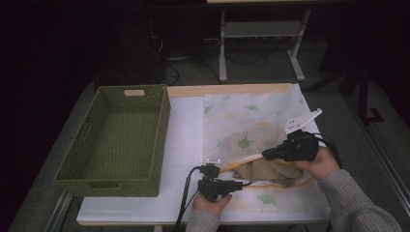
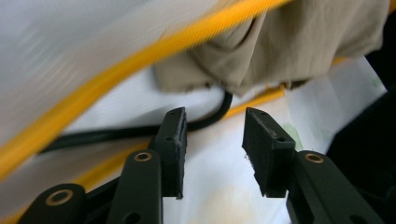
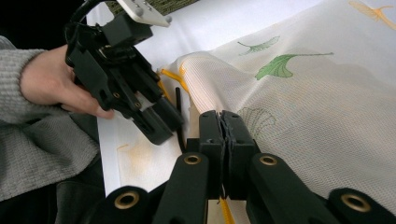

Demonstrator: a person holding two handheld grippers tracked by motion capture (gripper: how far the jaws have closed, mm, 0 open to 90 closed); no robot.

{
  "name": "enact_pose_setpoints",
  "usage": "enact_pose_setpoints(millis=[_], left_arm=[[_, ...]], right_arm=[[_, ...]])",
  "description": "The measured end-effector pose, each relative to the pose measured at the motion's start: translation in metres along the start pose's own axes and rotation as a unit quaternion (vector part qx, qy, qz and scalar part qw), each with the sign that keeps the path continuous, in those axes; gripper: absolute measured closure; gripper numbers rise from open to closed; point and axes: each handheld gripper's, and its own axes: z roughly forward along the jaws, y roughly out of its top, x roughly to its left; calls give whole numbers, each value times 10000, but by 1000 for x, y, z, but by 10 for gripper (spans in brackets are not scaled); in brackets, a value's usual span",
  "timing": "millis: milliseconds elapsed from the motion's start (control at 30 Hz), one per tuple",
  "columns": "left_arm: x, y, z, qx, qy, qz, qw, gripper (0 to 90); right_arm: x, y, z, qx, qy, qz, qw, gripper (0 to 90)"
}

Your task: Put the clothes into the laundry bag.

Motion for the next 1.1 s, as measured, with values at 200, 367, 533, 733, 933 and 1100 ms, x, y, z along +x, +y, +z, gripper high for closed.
enact_pose_setpoints(millis=[200,367,533,733,933,1100], left_arm=[[-5,11,13,-120,101,75,9998,559],[-6,7,5,-191,14,114,9998,554],[-10,1,3,-220,-282,43,9993,548],[-23,5,24,-220,-672,-41,9975,581],[-25,16,45,-456,-692,-251,9962,670],[-21,21,51,-783,-701,-338,9939,681]], right_arm=[[0,-1,-1,-1,8,6,10000,876],[0,-2,-2,-16,8,21,10000,876],[0,-2,0,37,-19,29,10000,874],[0,0,3,61,-17,27,10000,874],[1,-2,3,75,-12,13,10000,875],[3,-7,3,43,13,70,10000,875]])
